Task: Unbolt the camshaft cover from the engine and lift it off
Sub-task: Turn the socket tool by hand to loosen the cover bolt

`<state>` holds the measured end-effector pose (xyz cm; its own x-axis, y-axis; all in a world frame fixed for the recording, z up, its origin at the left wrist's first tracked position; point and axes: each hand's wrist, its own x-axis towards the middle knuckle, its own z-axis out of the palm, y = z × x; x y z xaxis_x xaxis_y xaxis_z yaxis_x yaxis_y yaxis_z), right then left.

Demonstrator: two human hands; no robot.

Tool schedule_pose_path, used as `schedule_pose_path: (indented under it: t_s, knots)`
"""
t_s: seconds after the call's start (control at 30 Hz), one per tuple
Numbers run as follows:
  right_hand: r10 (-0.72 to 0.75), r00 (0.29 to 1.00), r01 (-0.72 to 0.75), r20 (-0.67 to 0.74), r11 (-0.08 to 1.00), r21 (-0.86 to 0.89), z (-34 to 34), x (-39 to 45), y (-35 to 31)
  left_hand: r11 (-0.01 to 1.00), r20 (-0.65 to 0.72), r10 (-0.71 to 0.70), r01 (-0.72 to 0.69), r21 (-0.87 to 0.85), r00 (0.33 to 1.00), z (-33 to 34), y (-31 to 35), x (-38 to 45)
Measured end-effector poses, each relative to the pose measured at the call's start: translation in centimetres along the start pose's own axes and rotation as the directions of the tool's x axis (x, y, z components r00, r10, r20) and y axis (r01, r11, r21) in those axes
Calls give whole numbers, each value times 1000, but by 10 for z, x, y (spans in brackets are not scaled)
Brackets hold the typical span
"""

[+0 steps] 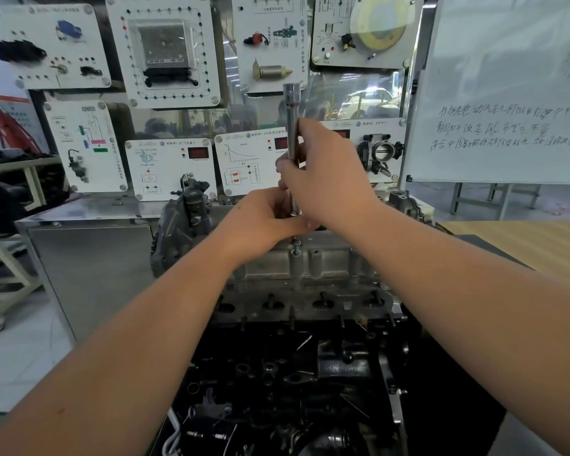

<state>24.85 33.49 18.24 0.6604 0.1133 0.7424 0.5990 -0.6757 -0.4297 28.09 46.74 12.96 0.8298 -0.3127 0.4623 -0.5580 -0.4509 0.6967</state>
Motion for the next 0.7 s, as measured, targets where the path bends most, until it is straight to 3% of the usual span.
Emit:
schedule_pose_path:
  t_s: [0.17,0.37,0.7]
  knots:
    - [22,998,-25,64,999,47,1,1,-2,1000,11,-12,12,-19,1000,-5,-4,0]
    - [-59,998,58,-19,998,-20,3,-4,2,999,-19,-36,36,1,999,-1,-3,1]
    - [-19,999,18,34,1000,15,1,-3,0,1000,-1,-7,7,2,1000,-5,-6,1]
